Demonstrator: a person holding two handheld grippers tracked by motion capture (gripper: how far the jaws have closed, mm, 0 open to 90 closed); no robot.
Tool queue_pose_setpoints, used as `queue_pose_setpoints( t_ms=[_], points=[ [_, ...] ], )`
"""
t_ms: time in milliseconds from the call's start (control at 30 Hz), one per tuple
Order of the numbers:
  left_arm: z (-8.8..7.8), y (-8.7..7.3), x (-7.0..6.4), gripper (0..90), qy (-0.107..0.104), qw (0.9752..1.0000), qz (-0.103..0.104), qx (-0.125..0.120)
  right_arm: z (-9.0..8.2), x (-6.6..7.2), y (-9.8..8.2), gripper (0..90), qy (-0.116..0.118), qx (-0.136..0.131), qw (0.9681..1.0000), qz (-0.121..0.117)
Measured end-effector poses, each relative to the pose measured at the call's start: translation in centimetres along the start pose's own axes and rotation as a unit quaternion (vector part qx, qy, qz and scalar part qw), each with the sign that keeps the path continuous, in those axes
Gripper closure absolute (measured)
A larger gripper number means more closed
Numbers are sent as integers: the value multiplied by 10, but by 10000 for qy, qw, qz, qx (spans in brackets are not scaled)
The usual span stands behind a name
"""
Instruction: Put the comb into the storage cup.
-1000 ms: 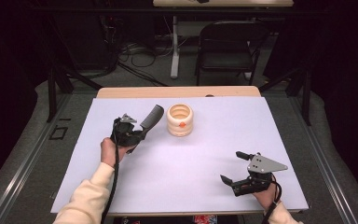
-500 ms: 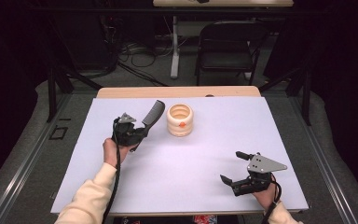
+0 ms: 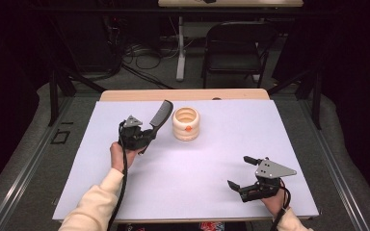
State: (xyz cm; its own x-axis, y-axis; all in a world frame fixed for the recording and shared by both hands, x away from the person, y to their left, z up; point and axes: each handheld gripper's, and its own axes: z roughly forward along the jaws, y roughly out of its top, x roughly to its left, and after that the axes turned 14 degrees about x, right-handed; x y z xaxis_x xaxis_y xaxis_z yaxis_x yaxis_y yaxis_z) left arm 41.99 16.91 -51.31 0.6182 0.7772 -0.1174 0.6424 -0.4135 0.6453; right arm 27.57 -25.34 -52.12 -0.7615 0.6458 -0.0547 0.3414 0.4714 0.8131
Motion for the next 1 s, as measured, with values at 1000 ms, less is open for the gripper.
queue_pose_setpoints(
  t_ms=[1000],
  points=[
    [-4, 15, -9, 721, -68, 9984, 51, -554, 1, 0, 0, 3, -3, 23, 10000, 12]
  ],
)
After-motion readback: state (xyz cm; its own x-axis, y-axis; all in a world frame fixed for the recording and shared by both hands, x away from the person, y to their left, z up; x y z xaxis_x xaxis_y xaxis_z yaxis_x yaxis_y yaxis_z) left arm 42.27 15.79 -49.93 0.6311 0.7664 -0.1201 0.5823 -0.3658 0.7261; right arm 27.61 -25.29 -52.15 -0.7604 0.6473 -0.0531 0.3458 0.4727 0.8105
